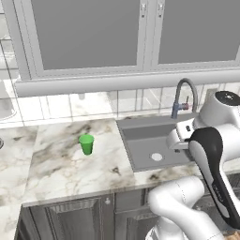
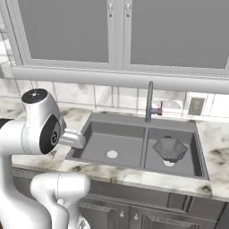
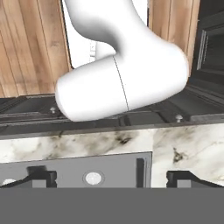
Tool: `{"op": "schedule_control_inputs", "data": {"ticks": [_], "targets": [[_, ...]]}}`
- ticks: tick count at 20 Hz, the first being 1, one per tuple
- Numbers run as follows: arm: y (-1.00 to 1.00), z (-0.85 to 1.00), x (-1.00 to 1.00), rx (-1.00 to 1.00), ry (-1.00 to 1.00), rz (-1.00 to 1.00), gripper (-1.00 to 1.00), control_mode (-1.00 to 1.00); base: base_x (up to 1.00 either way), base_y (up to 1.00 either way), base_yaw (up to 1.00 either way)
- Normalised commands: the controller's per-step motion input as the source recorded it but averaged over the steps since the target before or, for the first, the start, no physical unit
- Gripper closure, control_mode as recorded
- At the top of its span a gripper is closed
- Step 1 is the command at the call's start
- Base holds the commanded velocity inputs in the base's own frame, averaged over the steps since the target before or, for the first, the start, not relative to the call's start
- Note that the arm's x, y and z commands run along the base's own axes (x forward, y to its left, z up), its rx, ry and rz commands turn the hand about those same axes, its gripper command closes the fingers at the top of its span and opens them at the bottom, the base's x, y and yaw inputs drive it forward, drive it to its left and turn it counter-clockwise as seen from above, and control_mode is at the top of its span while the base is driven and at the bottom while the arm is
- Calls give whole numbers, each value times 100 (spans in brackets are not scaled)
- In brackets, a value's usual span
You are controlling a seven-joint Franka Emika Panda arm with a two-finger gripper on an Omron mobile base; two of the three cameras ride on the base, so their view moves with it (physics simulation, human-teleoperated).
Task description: Place the cup in the left basin and the colander in the right basin of the sink.
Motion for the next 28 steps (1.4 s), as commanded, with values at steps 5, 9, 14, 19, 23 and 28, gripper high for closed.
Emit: {"op": "schedule_control_inputs", "data": {"ticks": [5,9,14,19,23,28], "targets": [[0,0,0,0,0,0,-100,100,-1,56,0],[0,0,0,0,0,0,-100,100,18,15,0],[0,0,0,0,0,0,-100,100,54,1,0],[0,0,0,0,0,0,-100,100,53,0,0],[0,0,0,0,0,0,-100,100,38,0,0],[0,0,0,0,0,0,-100,-100,10,0,0]]}}
